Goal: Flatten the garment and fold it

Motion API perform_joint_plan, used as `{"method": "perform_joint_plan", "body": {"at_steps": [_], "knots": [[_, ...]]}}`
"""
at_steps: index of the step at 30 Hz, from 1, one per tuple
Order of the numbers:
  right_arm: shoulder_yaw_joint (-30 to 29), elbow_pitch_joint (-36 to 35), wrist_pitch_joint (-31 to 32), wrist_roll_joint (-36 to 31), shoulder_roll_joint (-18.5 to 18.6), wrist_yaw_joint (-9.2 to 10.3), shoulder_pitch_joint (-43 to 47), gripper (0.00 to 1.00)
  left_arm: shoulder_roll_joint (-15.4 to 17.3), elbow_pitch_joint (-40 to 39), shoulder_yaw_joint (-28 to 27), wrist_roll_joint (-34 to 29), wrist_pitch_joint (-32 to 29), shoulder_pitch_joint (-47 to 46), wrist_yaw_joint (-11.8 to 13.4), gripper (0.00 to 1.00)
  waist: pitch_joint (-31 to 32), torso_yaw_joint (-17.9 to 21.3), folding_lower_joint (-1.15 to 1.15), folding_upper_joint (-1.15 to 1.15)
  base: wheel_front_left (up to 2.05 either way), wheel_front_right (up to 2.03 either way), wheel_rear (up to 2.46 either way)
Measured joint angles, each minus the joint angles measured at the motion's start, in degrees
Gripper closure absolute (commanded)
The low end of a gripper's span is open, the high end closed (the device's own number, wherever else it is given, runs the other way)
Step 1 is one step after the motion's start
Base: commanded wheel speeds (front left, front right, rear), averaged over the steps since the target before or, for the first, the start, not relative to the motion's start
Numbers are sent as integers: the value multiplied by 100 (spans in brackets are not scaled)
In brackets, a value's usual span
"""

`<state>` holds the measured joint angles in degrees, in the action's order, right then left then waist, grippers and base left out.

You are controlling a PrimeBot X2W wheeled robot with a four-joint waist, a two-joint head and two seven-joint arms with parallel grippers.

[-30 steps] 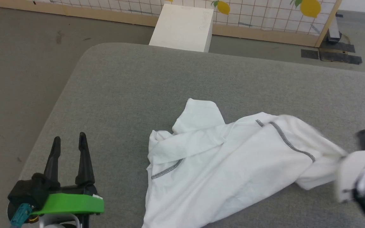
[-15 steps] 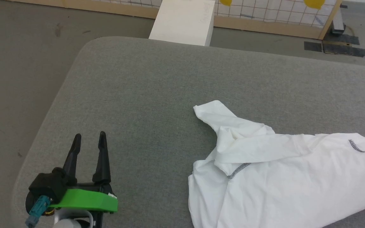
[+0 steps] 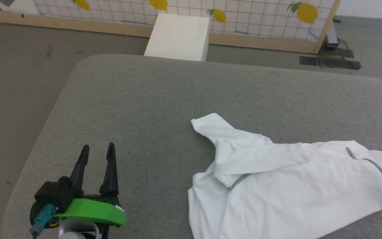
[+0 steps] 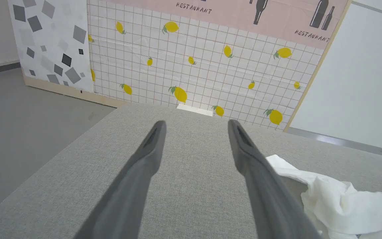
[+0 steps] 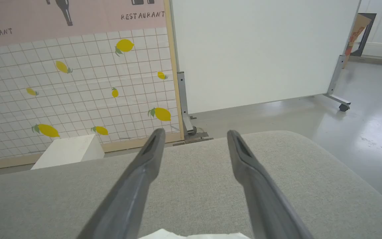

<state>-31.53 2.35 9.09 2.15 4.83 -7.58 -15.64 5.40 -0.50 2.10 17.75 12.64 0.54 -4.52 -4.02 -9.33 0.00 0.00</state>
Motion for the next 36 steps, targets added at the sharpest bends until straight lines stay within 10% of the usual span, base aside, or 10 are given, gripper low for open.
{"method": "perform_joint_plan", "body": {"at_steps": [8,20,29,30,32,36], "knots": [[787,372,-903,894,-197,1,1043,0,-1,297,99,250,-482,-286,1,0,98,439,0,0,0,0,0],[1511,1211,-1626,1307,-198,1,831,0,133,3021,818,465,-4406,-3695,198,0,-527,1207,0,0,0,0,0],[1673,1376,-1864,1388,-197,1,569,0,446,3749,1110,221,-5531,-4270,261,0,-1104,1717,0,0,0,0,0],[1641,1422,-1887,1393,-197,1,569,0,427,3789,1133,252,-5558,-4268,202,12,-1182,1777,0,0,0,0,0],[1582,1468,-1933,1393,-194,1,569,0,401,3772,1116,302,-5533,-4289,155,100,-1287,1844,0,0,0,0,0],[1473,1581,-1973,1335,-192,1,570,0,349,3757,1065,487,-5338,-4305,53,100,-1422,1866,0,0,0,0,0]]}}
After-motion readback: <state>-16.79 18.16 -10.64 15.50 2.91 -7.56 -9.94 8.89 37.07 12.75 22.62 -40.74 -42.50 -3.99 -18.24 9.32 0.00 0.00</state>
